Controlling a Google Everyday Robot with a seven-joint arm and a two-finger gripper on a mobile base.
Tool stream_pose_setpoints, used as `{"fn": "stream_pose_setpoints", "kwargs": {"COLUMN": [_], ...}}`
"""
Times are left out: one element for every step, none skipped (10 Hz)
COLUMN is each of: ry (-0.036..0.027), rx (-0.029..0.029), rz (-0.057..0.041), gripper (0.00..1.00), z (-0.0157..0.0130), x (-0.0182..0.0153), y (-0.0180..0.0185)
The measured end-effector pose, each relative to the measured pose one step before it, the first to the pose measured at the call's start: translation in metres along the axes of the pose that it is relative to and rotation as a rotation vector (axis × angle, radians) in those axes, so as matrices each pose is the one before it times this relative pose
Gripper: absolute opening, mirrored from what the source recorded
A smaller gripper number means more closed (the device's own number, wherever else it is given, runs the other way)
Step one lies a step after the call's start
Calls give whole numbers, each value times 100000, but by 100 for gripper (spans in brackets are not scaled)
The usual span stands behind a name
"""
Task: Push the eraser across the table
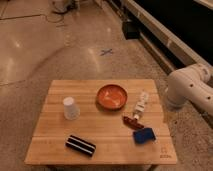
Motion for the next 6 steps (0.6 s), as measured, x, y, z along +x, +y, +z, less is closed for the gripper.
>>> {"fn": "stream_pose_setpoints", "kwargs": {"ry": [2,49,-38,-1265,-1531,-1392], "rx": [-15,-114,-451,-609,-956,-798], "rz": [-19,-83,-1051,-1585,-1718,-1237], "gripper": [65,65,65,65,65,65], "z": [4,42,120,-2,86,116], "x": [-7,-22,-337,-882,-914,-791], "y": [6,47,530,905,1205,905]}}
